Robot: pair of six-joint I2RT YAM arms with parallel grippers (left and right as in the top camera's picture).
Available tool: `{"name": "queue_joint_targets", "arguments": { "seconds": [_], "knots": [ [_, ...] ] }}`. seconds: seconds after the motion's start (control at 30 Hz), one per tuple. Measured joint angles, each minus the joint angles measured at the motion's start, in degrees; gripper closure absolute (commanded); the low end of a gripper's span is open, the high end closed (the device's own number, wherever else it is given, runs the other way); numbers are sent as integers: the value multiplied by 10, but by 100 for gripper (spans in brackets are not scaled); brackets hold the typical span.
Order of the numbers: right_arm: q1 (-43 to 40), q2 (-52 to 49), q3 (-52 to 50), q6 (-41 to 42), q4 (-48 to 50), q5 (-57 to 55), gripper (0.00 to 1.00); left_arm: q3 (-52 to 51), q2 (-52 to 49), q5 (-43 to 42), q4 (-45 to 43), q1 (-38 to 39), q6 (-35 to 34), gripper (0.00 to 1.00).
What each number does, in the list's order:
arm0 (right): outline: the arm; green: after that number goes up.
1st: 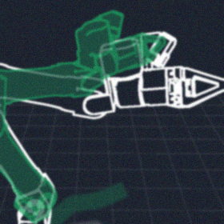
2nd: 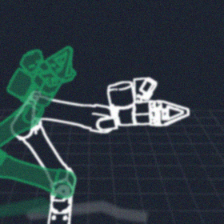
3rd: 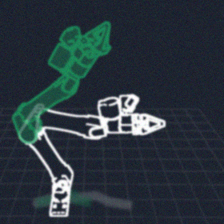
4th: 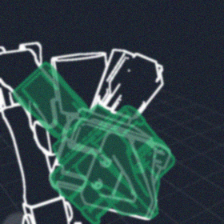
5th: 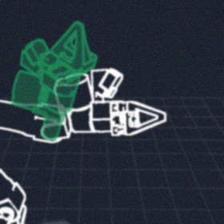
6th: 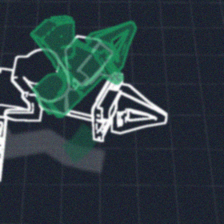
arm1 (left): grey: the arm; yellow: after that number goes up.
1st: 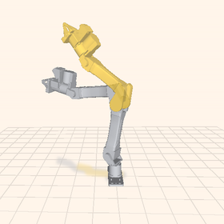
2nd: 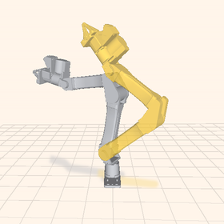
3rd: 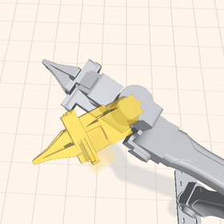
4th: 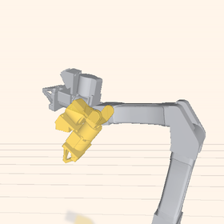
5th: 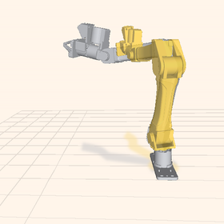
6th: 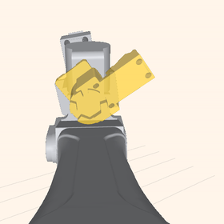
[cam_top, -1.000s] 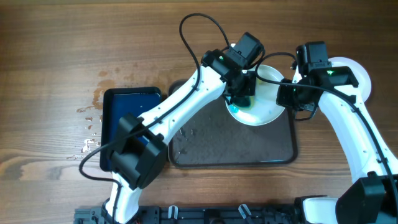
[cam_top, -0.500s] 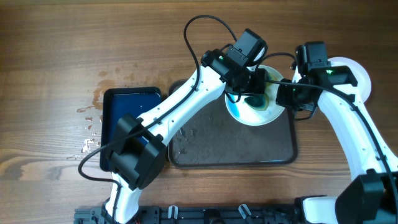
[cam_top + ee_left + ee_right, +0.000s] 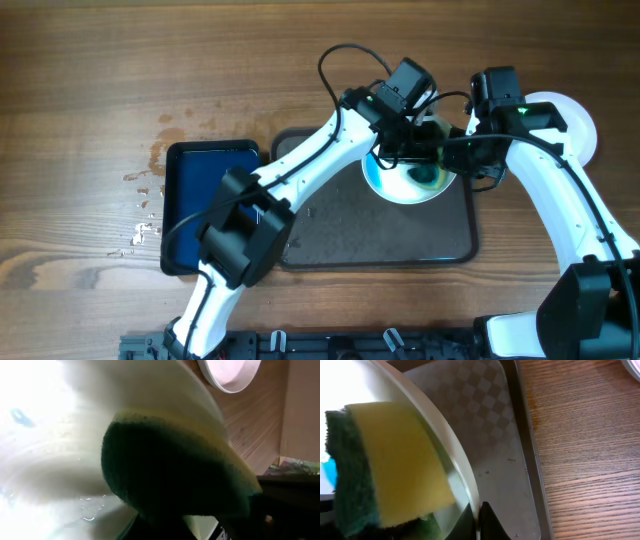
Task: Clean dirty plates on tray and stack at the side
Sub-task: 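Scrub the tilted plate's remaining blue marks with the left-gripper sponge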
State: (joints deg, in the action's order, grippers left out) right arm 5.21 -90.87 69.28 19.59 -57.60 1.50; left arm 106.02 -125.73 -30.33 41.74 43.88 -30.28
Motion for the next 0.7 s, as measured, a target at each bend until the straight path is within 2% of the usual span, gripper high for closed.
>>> {"name": "queue_joint_targets", "arguments": {
  "seconds": [0.2,0.47,0.7],
  "knots": [
    [0,0,0,0,0,0,96,0,0,19,7,0,0,96],
    [0,0,0,0,-2,0,96,0,0,111,90,0,0,96],
    [0,0,0,0,-2,0,95,0,0,180,117,0,0,96]
  ]
}}
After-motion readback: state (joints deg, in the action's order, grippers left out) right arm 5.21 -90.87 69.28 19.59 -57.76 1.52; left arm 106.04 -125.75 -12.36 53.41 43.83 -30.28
